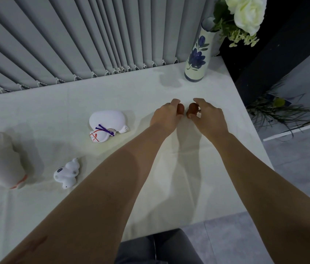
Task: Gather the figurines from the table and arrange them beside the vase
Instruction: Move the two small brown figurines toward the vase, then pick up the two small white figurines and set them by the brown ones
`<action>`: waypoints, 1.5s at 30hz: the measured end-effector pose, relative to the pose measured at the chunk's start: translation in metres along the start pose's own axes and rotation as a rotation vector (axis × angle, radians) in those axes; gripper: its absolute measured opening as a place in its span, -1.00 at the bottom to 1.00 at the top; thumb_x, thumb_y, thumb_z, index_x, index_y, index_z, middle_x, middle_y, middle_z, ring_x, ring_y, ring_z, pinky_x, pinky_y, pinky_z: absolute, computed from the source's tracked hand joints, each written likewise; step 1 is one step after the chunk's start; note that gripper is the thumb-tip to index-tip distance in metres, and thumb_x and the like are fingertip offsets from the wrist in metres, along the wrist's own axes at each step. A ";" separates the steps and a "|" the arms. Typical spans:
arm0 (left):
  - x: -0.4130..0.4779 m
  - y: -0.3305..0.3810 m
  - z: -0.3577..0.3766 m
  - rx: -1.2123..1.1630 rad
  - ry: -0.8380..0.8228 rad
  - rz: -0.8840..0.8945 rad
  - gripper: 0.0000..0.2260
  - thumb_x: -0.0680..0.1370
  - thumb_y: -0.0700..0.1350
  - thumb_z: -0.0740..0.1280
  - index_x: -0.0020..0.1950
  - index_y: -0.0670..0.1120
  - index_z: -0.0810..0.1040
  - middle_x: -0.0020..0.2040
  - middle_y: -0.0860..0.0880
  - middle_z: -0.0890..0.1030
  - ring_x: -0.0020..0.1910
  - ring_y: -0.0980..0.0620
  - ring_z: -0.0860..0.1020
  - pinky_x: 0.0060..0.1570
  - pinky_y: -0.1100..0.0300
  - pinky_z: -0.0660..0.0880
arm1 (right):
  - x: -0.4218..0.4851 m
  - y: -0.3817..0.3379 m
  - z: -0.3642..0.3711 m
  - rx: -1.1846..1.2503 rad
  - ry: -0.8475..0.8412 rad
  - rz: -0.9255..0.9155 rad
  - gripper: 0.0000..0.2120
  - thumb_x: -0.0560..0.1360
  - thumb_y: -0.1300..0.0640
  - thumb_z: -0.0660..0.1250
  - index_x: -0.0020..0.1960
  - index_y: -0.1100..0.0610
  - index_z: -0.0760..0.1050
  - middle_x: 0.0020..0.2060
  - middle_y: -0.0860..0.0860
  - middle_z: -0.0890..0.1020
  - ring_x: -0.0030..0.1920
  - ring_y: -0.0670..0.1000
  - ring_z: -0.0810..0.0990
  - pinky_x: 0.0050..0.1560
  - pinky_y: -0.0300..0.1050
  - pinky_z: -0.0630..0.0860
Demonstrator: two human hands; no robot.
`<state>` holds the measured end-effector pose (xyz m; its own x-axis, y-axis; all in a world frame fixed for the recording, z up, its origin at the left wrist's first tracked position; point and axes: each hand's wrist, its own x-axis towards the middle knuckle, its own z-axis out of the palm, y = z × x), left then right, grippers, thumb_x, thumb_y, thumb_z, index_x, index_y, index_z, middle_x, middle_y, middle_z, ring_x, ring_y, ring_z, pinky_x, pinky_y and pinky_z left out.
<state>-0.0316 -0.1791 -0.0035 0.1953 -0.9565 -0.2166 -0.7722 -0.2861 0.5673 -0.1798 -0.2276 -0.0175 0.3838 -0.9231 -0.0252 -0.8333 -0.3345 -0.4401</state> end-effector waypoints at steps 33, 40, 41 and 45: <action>-0.247 -0.230 -0.062 0.472 0.442 -0.165 -0.71 0.43 -0.08 0.31 0.12 -0.13 0.58 0.08 -0.09 0.64 0.03 -0.16 0.60 0.00 0.04 0.49 | -0.036 -0.195 0.106 -0.201 -0.124 -0.719 -0.46 0.36 0.16 0.45 0.32 0.14 0.46 0.40 0.17 0.42 0.41 0.22 0.37 0.22 0.12 0.42; -0.251 -0.244 -0.071 0.412 0.251 -0.170 -0.39 0.38 0.00 0.47 0.38 -0.17 0.46 0.31 -0.13 0.56 0.26 -0.16 0.54 0.20 0.00 0.49 | -0.023 -0.204 0.115 -0.263 -0.212 -0.563 -0.27 0.38 0.26 0.39 0.48 -0.03 0.23 0.55 0.07 0.14 0.54 0.16 0.10 0.25 0.10 0.41; -0.250 -0.246 -0.072 0.398 0.244 -0.168 -0.40 0.38 -0.03 0.47 0.39 -0.18 0.44 0.32 -0.14 0.55 0.26 -0.17 0.54 0.20 -0.01 0.50 | -0.022 -0.206 0.116 -0.246 -0.209 -0.547 -0.28 0.38 0.31 0.36 0.47 -0.02 0.24 0.55 0.07 0.15 0.55 0.16 0.09 0.19 0.09 0.46; -0.241 -0.253 -0.078 0.378 0.285 -0.160 -0.50 0.45 -0.11 0.44 0.35 -0.21 0.47 0.26 -0.18 0.59 0.14 -0.22 0.60 0.11 -0.03 0.56 | -0.014 -0.210 0.124 -0.214 -0.178 -0.488 -0.28 0.39 0.42 0.27 0.47 0.00 0.23 0.55 0.05 0.15 0.54 0.17 0.08 0.04 0.10 0.52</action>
<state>0.1639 0.1193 -0.0331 0.4455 -0.8950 -0.0217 -0.8741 -0.4401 0.2055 0.0390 -0.1205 -0.0364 0.7910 -0.6114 -0.0232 -0.5971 -0.7631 -0.2471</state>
